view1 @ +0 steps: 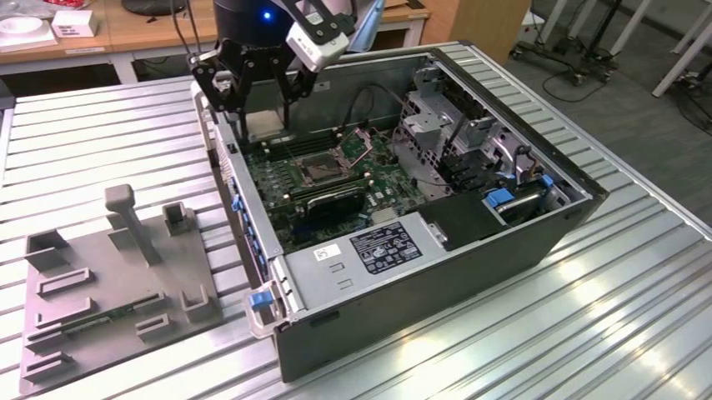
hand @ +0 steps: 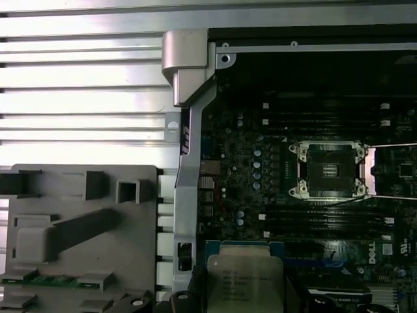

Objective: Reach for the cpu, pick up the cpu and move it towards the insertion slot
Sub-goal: 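Pick up the cpu and move it towards the insertion slot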

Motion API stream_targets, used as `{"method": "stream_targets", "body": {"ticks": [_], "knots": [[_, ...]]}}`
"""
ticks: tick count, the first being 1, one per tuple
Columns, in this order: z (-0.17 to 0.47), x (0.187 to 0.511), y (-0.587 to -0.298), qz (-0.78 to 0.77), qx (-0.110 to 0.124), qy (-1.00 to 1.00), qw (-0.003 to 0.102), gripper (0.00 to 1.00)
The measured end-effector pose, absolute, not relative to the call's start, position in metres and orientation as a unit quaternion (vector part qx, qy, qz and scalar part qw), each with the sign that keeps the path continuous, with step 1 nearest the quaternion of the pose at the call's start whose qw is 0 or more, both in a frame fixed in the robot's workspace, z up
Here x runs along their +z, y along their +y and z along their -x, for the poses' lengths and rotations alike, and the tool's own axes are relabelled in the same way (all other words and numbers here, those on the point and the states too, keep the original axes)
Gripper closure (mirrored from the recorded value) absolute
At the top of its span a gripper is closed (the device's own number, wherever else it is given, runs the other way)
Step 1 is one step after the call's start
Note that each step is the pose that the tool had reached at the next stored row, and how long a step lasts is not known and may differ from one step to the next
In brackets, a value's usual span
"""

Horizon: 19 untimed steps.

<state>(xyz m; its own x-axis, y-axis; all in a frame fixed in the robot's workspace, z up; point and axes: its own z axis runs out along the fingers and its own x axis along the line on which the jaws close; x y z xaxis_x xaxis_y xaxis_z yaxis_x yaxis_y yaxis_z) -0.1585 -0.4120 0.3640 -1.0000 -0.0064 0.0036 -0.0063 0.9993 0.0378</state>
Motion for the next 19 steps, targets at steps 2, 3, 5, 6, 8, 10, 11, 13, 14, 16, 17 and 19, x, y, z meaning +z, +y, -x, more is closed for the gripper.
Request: {"method": "stream_targets", "body": {"ticks": [2,3,5,6,8,10,11,13,14,16,17,19], "knots": [[0.1576,0.3639,-0.4115,-0.003,-0.019,-1.0,0.002,0.45],[0.1572,0.3638,-0.4114,-0.003,-0.019,-1.0,0.002,0.45],[0.1564,0.3637,-0.4112,-0.003,-0.019,-1.0,0.002,0.45],[0.156,0.3637,-0.4111,-0.003,-0.019,-1.0,0.002,0.45],[0.155,0.3636,-0.4107,-0.003,-0.019,-1.0,0.002,0.45],[0.1538,0.3635,-0.4102,-0.003,-0.019,-1.0,0.002,0.45],[0.1532,0.3634,-0.41,-0.003,-0.019,-1.0,0.002,0.45],[0.1519,0.3633,-0.4096,-0.003,-0.019,-1.0,0.002,0.45],[0.1512,0.3632,-0.4089,-0.003,-0.019,-1.0,0.002,0.45],[0.1498,0.363,-0.4082,-0.003,-0.019,-1.0,0.002,0.45],[0.1493,0.3629,-0.4079,-0.003,-0.019,-1.0,0.002,0.45],[0.1484,0.3627,-0.4073,-0.003,-0.019,-1.0,0.002,0.45]]}}
